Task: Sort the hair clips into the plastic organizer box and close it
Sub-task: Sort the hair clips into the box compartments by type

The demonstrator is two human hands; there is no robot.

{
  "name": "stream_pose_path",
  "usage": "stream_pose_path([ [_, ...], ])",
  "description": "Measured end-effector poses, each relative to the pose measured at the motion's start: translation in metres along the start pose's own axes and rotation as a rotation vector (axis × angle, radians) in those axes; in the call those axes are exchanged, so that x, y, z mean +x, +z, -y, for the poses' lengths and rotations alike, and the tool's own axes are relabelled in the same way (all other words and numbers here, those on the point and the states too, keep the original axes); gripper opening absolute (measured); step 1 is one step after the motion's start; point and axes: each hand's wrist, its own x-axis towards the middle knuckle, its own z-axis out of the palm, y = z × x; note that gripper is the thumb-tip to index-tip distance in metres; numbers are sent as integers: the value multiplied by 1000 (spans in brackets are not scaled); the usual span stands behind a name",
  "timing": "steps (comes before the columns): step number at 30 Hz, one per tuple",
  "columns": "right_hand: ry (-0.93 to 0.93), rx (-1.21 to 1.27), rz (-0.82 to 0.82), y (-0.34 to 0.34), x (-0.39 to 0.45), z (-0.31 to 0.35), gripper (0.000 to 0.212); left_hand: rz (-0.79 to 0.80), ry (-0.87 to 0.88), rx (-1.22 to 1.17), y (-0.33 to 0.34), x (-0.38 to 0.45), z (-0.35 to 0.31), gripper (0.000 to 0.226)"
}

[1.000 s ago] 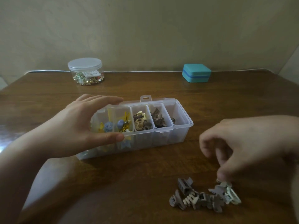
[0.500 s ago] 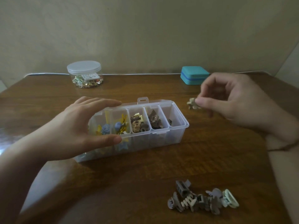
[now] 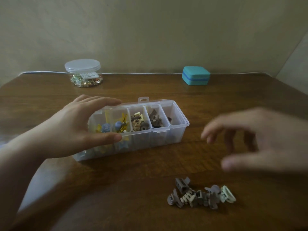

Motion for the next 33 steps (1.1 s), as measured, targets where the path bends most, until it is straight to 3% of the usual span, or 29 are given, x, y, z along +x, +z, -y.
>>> stream_pose_path([
  [2, 35, -49, 262, 19, -17, -3, 70, -1, 8, -3, 0, 0, 0, 84],
  [4, 81, -15, 346, 37, -27, -4, 75, 2, 6, -8, 0, 0, -1, 81],
  [9, 53, 80, 105, 52, -33, -13, 59, 0, 0, -7, -1, 0, -3, 83],
  [13, 10, 25, -22, 26, -19, -18, 52, 4, -11, -12, -1, -1, -4, 88],
  [18, -112, 288, -416, 1, 44, -10, 36, 10, -8, -10, -2, -1, -4, 90],
  [22, -86, 223, -407, 13, 71, -16, 33, 14, -4, -7, -2, -2, -3, 88],
  [25, -134, 137, -271, 13, 58, -20, 24, 17, -9, -6, -2, -1, -4, 88],
  [27, -140, 156, -48, 9, 44, -16, 20, 15, -9, -5, -1, -1, -4, 88],
  [30, 16, 166, 430, 12, 30, -10, 34, 8, 0, -7, -2, -1, -4, 87],
  [33, 83, 32, 625, 20, 30, -2, 35, 5, 0, -9, -2, -1, -5, 86],
])
